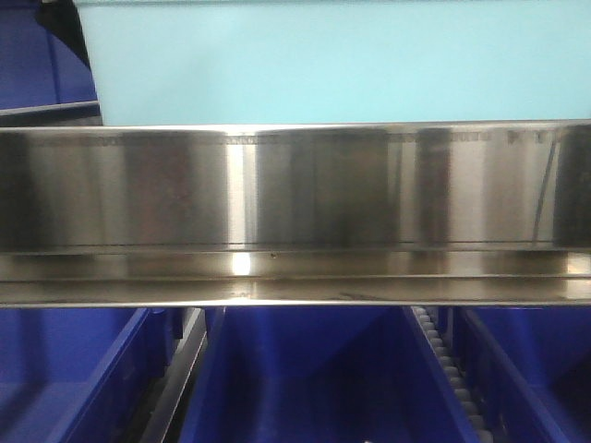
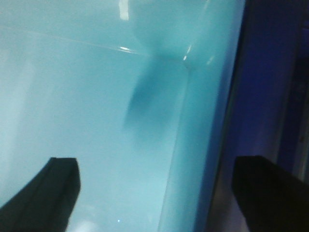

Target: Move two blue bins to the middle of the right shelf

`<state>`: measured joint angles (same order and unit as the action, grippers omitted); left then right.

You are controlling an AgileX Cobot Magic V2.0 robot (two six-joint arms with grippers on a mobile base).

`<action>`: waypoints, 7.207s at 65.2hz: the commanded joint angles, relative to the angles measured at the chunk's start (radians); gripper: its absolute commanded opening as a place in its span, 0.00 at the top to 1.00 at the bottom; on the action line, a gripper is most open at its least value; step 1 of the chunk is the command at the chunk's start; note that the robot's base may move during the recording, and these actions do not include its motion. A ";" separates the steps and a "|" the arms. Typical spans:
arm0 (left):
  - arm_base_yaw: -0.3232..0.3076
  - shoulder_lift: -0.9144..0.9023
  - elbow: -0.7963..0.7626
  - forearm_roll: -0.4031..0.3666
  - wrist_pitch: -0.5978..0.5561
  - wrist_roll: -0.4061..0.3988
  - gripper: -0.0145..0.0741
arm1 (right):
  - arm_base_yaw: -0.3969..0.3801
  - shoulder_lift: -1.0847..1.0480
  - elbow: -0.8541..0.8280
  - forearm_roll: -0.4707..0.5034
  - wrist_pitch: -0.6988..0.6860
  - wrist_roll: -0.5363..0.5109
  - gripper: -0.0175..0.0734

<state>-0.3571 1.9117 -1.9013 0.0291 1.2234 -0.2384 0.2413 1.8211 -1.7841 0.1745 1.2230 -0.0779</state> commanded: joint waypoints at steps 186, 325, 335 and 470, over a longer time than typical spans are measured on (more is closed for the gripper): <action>-0.005 -0.196 -0.286 0.075 -0.150 -0.002 0.96 | 0.000 -0.356 -0.061 -0.013 -0.350 0.051 0.98; -0.005 -0.196 -0.286 0.081 -0.150 -0.002 0.96 | 0.000 -0.356 -0.061 -0.013 -0.350 0.051 0.98; -0.005 -0.196 -0.286 0.081 -0.150 -0.002 0.96 | 0.000 -0.356 -0.061 -0.013 -0.350 0.051 0.98; -0.005 -0.196 -0.286 0.081 -0.150 -0.002 0.96 | 0.000 -0.356 -0.061 -0.013 -0.350 0.051 0.98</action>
<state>-0.3592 1.7343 -2.1783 0.1054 1.1106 -0.2502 0.2436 1.4793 -1.8323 0.1544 0.9181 -0.0143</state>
